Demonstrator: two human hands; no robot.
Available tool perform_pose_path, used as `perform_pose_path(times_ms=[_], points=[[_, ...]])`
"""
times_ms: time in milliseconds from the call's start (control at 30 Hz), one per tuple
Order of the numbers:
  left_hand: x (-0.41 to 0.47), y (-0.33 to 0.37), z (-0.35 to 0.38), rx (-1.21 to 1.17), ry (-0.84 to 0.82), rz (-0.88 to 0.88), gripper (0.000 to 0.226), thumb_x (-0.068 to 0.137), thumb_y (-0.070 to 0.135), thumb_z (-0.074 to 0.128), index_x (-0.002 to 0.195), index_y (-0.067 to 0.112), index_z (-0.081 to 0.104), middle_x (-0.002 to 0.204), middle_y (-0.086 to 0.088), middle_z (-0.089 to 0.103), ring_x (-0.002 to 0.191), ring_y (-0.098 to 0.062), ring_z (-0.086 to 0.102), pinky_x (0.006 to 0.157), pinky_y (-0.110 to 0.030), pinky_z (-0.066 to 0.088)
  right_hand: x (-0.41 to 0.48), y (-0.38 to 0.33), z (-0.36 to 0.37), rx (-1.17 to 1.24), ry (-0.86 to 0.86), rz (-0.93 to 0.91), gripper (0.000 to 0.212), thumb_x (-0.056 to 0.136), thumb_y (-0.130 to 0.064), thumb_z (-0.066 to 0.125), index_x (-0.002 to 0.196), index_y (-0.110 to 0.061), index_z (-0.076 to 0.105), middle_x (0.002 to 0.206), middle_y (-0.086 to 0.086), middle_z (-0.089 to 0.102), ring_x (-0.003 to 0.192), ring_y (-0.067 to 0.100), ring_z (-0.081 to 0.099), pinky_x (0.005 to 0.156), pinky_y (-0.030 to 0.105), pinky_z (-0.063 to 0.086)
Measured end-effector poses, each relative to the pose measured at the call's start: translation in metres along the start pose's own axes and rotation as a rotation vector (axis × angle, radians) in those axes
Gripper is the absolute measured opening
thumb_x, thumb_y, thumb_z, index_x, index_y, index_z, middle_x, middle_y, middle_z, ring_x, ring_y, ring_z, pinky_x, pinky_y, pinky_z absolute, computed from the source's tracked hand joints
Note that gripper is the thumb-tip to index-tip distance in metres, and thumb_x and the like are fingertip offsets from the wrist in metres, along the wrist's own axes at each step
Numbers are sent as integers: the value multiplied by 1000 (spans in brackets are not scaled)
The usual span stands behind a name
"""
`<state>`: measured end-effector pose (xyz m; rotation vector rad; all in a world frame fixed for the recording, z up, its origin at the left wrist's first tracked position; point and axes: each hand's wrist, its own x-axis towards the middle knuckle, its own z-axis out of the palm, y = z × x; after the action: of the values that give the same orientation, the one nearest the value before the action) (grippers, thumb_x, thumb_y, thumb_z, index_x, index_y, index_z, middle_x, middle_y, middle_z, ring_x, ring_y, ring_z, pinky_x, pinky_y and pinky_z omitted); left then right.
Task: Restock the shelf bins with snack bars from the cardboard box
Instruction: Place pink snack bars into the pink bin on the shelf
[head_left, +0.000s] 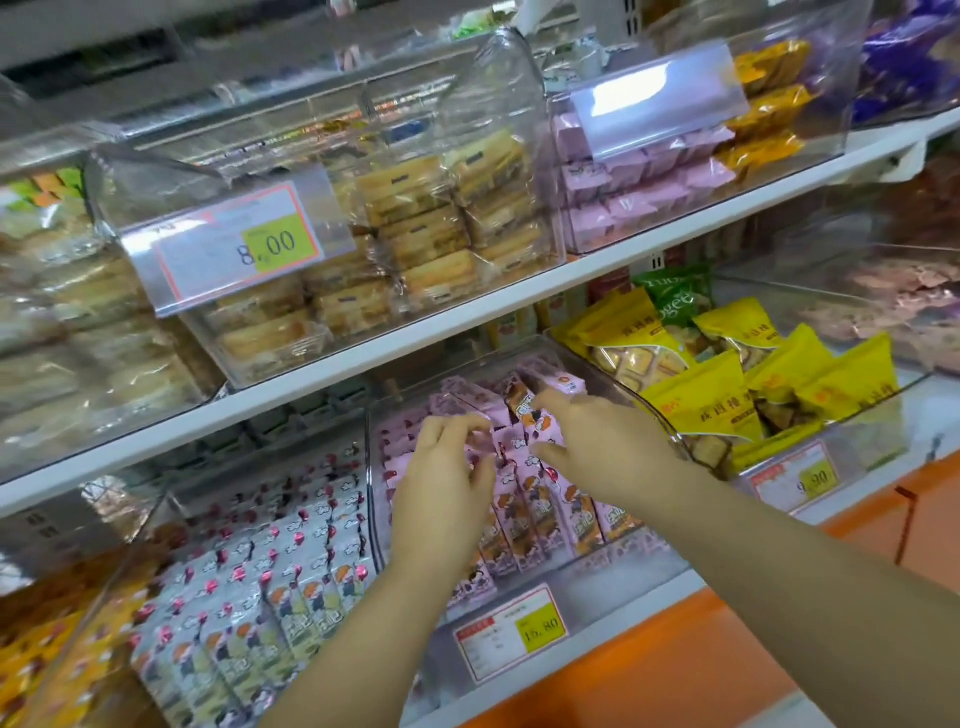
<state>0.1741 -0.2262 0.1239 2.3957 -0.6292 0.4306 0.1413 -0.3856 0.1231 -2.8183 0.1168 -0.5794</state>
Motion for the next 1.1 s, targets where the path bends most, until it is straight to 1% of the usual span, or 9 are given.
perform_pose_path(times_ms=[200, 333, 433, 533, 600, 667, 767, 867, 1100], points=[[15, -7, 0, 180, -134, -56, 46, 95, 44, 50, 139, 36, 42, 136, -3, 37, 113, -22, 54, 90, -35, 48, 7, -6, 10, -32, 113, 89, 39, 96, -41, 49, 129, -24, 37, 111, 1, 63, 97, 26, 63, 62, 30, 39], [24, -5, 3, 113, -186, -62, 37, 96, 37, 52, 133, 35, 47, 133, -7, 37, 98, -18, 60, 88, -32, 51, 8, -3, 1, -56, 226, 107, 34, 94, -42, 52, 124, -27, 43, 111, -2, 63, 98, 23, 61, 63, 29, 40], [27, -5, 0, -10, -153, -94, 24, 95, 24, 55, 118, 28, 54, 127, -5, 41, 73, -8, 57, 62, -11, 46, 6, -2, -12, -25, 343, 84, 35, 92, -41, 55, 125, -31, 47, 122, -8, 56, 100, 21, 60, 69, 31, 42], [20, -6, -7, -164, -9, -157, 16, 91, 22, 60, 104, 25, 51, 114, 0, 50, 76, -11, 55, 61, -14, 42, 3, 1, -21, 176, 409, 1, 31, 91, -29, 60, 121, -24, 56, 122, -5, 55, 77, 12, 59, 68, 32, 42], [7, -4, -17, -302, 85, -217, 13, 92, 24, 60, 92, 28, 47, 103, 9, 53, 73, -12, 59, 58, -23, 48, 3, 3, -22, 303, 448, -81, 26, 88, -17, 64, 114, -17, 62, 117, -3, 57, 69, 2, 53, 72, 27, 41], [-10, 1, -25, -407, 128, -264, 14, 93, 23, 58, 89, 25, 45, 94, 18, 50, 52, 4, 54, 42, -14, 41, 2, 4, -21, 380, 492, -142, 25, 83, -4, 66, 107, -12, 65, 113, -2, 60, 88, 5, 54, 81, 16, 39], [-32, 6, -33, -477, 135, -253, 15, 93, 14, 58, 87, 20, 45, 115, 13, 53, 51, 20, 48, 43, -17, 42, -1, -2, -22, 448, 529, -213, 29, 77, 7, 66, 101, -9, 66, 108, -2, 60, 95, -4, 47, 83, -3, 32], [-39, 8, -42, -413, 121, -245, 20, 93, 12, 56, 85, 26, 44, 125, 5, 49, 68, 11, 55, 50, -2, 40, -6, -13, -29, 551, 471, -230, 32, 77, 8, 64, 101, -13, 65, 110, -6, 55, 91, -8, 48, 79, -5, 32], [-54, 3, -73, -351, 57, -205, 22, 96, 13, 50, 92, 34, 48, 121, 7, 52, 35, -2, 38, 38, -13, 33, -10, -24, -44, 740, 18, -117, 40, 84, -5, 63, 116, -28, 57, 84, -13, 50, 59, -6, 51, 62, 7, 42]])
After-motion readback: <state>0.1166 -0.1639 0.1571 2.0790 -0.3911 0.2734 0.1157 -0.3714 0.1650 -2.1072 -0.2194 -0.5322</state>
